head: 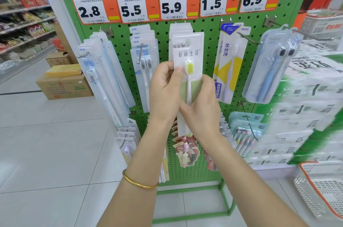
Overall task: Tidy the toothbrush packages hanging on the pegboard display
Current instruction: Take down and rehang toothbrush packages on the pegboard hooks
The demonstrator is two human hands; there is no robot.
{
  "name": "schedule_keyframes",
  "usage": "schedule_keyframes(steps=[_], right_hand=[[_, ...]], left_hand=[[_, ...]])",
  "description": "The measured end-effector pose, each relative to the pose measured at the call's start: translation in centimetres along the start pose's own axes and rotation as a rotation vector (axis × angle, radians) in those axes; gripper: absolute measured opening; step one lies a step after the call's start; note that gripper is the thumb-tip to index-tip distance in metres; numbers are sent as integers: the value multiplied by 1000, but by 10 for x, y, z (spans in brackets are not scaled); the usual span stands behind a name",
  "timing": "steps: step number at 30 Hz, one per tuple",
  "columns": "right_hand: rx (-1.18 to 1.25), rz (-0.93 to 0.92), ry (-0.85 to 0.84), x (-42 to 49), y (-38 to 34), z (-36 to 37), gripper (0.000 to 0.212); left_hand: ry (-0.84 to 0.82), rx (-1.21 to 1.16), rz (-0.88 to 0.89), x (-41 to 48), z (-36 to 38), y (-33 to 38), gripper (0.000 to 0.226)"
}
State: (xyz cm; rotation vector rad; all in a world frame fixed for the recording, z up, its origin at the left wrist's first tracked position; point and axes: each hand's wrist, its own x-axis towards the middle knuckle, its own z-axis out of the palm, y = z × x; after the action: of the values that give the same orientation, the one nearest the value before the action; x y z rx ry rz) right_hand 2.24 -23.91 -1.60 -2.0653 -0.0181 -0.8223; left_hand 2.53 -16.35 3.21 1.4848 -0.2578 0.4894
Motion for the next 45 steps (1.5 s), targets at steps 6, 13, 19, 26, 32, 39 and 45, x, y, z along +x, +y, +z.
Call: schedule_keyframes(steps=[6,13,19,26,32,39,45], right_hand=[[89,-41,68,-5,3,3,74],[93,-55,48,-5,10,10,76],[73,-27,-37,5,18,16,79],[346,80,128,49,22,11,33],[449,77,-7,98,11,6,9],[580,104,-63,104,16,7,9],[675,75,21,101,11,7,16]], left_hand=[[42,-72,-1,-1,3,-2,15],[51,-56,-18,3,1,-9,18],[24,35,-47,14,1,-17,16],[-6,137,-46,31,-1,-24,14],[-19,181,-46,36,-1,-25,15],[-22,151,-11,33,-2,-22,19],[-14,195,-10,34,-3,-24,17]])
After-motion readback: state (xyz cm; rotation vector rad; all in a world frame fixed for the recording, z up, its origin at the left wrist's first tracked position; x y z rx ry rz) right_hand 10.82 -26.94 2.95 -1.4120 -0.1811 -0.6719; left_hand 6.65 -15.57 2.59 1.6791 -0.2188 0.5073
